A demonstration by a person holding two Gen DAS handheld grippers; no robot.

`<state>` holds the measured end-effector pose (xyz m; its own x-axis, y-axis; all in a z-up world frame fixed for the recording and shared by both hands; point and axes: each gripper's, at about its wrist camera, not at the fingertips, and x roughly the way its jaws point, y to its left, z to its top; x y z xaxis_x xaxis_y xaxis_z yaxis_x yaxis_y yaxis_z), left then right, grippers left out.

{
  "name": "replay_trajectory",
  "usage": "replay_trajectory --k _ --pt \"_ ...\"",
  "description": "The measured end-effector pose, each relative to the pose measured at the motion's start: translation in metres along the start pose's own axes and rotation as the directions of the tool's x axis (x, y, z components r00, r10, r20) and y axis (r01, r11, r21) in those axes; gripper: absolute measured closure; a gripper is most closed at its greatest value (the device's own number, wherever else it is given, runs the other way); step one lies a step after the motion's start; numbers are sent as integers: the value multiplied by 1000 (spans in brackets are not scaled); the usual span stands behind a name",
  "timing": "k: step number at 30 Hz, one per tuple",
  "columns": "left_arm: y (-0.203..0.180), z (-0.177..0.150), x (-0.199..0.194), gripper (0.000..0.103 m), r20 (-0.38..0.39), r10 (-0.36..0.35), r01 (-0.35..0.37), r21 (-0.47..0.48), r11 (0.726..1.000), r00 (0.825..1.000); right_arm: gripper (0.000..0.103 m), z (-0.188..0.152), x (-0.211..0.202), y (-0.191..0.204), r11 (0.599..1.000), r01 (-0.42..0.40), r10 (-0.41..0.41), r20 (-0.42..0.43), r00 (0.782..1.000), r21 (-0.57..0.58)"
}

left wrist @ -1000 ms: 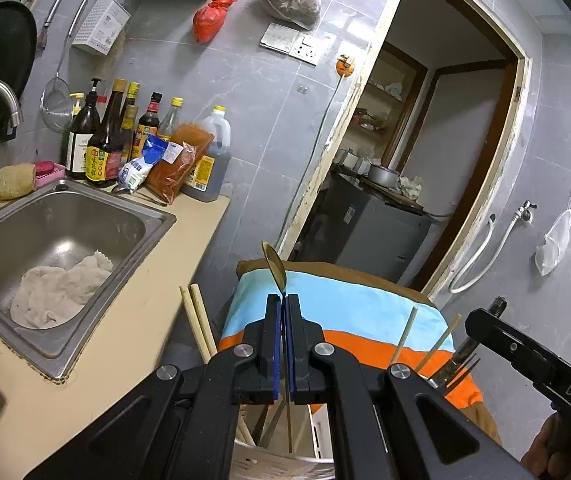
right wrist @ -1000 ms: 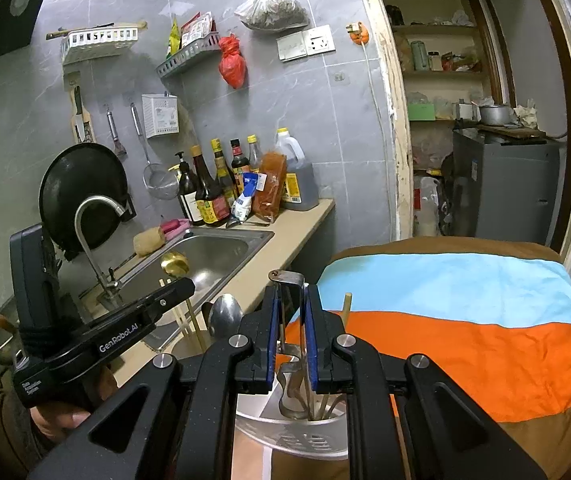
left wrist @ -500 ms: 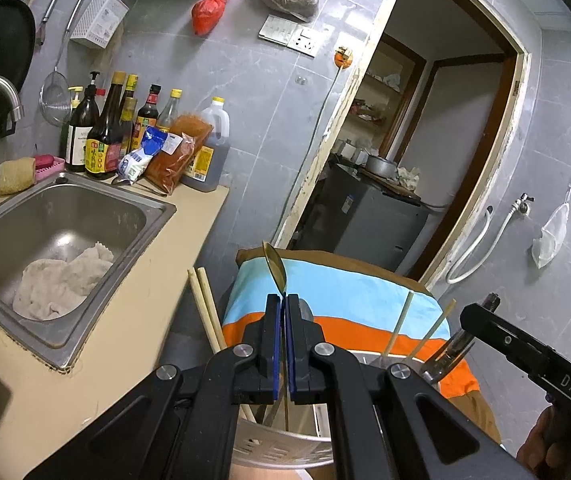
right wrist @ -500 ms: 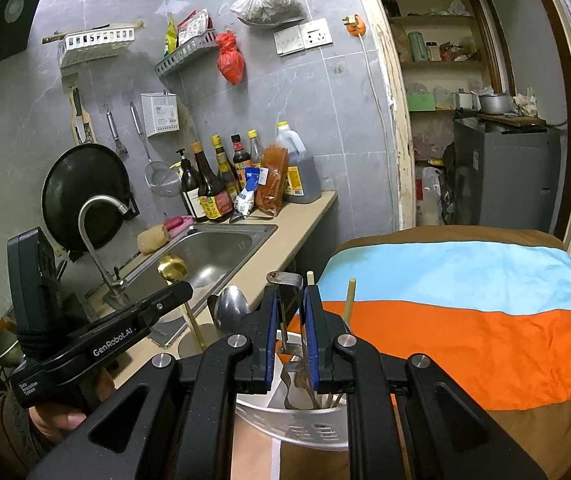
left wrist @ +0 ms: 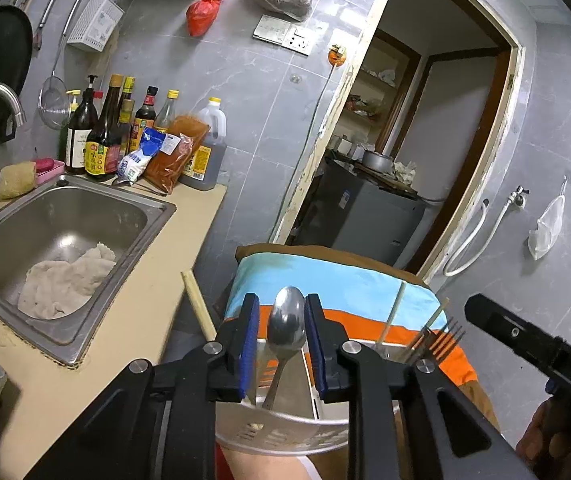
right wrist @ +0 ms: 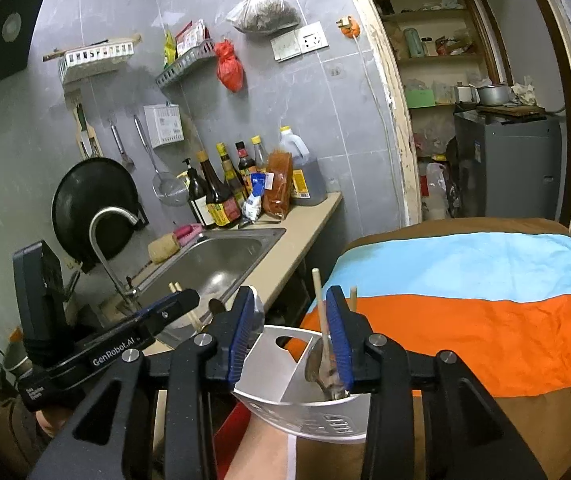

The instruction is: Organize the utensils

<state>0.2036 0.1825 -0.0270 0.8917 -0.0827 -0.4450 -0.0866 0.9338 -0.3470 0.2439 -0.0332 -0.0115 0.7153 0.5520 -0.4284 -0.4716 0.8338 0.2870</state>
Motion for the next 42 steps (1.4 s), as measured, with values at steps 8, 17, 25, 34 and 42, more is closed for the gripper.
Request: replay_trajectory --k 8,17,25,34,42 --pt "-1 2 -21 37 39 14 -13 -16 1000 999 57 -4 -23 -5 999 38 -40 62 997 25" --pt "-26 -1 -44 4 56 65 -69 59 996 996 35 -11 -61 -26 989 140 -144 103 984 47" --pt "-64 -23 -63 1 68 105 -112 96 989 992 10 -18 -121 -48 963 267 -269 168 948 39" --pt "-110 -54 -103 1 101 104 -118 151 982 989 4 -34 -191 -75 931 363 -365 169 915 46" --pt "-135 -88 -138 1 107 108 -126 171 977 988 3 -63 -256 -82 905 425 -421 191 887 22"
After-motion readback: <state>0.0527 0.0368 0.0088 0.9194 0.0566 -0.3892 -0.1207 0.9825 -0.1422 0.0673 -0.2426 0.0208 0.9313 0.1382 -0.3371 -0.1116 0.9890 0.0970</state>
